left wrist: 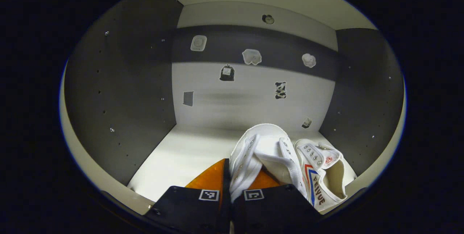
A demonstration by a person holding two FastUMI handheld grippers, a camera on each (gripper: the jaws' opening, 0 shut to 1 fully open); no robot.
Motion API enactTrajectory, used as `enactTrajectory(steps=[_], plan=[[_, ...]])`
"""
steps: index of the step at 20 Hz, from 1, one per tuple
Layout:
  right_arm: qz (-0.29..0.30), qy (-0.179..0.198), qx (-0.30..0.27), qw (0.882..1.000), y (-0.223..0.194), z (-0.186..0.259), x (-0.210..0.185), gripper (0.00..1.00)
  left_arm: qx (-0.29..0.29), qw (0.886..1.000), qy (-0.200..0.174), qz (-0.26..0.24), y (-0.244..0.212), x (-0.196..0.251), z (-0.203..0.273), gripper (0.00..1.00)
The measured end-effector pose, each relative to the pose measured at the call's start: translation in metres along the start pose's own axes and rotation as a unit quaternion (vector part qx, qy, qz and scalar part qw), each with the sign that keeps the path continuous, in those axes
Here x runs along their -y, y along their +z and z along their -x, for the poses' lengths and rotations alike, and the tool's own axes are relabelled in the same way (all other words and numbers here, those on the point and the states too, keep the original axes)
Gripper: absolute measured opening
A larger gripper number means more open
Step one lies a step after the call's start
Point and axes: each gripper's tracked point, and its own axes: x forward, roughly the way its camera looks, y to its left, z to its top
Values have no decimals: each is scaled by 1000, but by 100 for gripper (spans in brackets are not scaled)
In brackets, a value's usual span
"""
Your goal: Grab one shoe with the right hand and put it into the shoe cabinet, grab the other shoe with the left hand and put it into the shoe cabinet; then close the right door with the right hand and the left door with the left hand.
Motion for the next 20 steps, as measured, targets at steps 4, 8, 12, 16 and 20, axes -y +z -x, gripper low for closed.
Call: enactTrajectory(steps=[4, 8, 12, 16, 20], plan=[[-12, -15, -10, 1000, -11, 9, 10, 94, -24, 999, 29, -12, -12, -10, -16, 10], [-15, -19, -19, 1000, -16, 10, 15, 98, -44, 998, 34, -1, -21, -12, -19, 11], [-8, -18, -20, 1000, -16, 8, 17, 91, -60, 998, 31, 7, -25, -10, -20, 13], [-9, -14, -21, 1000, -19, 8, 14, 94, -59, 998, 24, 1, -19, -5, -14, 29], [-11, -14, -20, 1000, -17, 8, 16, 94, -55, 998, 18, -2, -15, -3, -4, 45]])
